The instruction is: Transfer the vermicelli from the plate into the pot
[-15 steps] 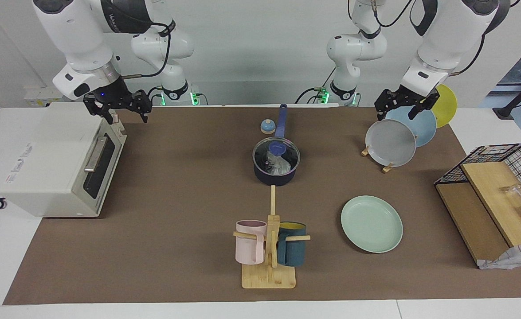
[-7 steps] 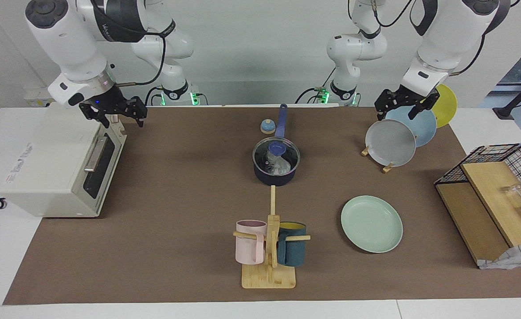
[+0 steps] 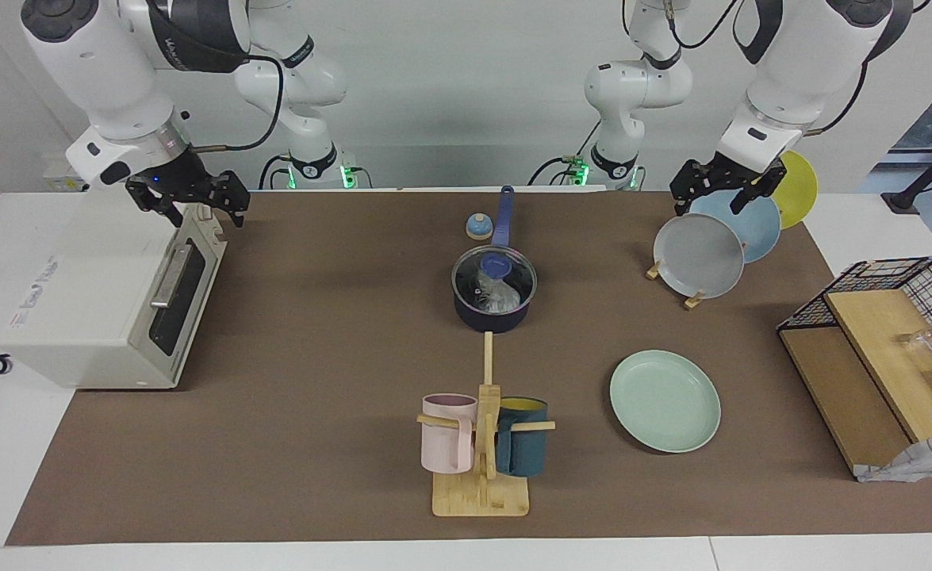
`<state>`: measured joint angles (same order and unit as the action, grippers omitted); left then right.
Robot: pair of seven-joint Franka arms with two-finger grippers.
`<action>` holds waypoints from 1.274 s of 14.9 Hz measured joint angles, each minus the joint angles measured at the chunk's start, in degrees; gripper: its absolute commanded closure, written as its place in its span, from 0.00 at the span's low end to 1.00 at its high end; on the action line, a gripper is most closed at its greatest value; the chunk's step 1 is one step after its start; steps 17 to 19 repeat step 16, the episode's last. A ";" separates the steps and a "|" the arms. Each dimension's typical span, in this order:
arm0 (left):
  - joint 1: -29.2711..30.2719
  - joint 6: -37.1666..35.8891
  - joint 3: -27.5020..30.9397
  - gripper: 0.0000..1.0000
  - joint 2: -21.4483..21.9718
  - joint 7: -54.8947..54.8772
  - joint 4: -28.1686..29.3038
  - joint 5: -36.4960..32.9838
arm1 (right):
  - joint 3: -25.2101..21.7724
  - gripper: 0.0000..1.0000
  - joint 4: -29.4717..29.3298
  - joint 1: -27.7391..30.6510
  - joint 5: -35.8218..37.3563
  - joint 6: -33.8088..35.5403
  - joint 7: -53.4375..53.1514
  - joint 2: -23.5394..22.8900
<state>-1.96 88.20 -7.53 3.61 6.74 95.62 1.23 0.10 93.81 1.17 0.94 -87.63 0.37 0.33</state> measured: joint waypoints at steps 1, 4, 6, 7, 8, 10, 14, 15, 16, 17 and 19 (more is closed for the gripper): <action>0.00 0.00 0.00 0.00 0.00 0.00 0.00 0.00 | 0.00 0.00 -0.02 0.09 0.00 0.00 0.00 0.00; 0.00 0.00 0.00 0.00 0.00 0.00 0.00 0.00 | 0.04 0.00 -0.20 0.12 0.00 0.00 0.00 0.02; 0.00 0.00 0.00 0.00 0.00 0.00 0.00 0.00 | 0.15 0.00 -0.55 0.10 -0.01 0.00 0.00 0.18; 0.00 0.00 0.00 0.00 0.00 0.00 0.00 0.00 | 0.17 0.00 -0.66 0.06 -0.03 0.00 0.00 0.32; 0.00 0.00 0.00 0.00 0.00 0.00 0.00 0.00 | 0.18 0.00 -0.70 0.05 -0.04 0.00 0.00 0.46; 0.00 0.00 0.00 0.00 0.00 0.00 0.00 0.00 | 0.18 0.00 -0.71 0.05 -0.05 0.00 0.00 0.59; 0.01 0.00 0.03 0.00 0.00 0.00 0.00 0.00 | 0.33 0.00 -0.76 0.01 -0.05 0.00 0.00 0.78; 0.01 0.00 0.03 0.00 0.00 0.00 0.00 0.00 | 0.39 0.00 -0.76 0.00 -0.05 0.00 0.00 0.81; 0.01 0.00 0.03 0.00 0.00 0.00 0.00 0.00 | 0.39 0.00 -0.77 0.00 -0.05 0.00 0.00 0.82; 0.01 0.00 0.03 0.00 0.00 0.00 0.00 0.00 | 0.39 0.00 -0.77 0.00 -0.05 0.00 0.00 0.82; 0.01 0.00 0.03 0.00 0.00 0.00 0.00 0.00 | 0.39 0.00 -0.77 0.00 -0.05 0.00 0.00 0.82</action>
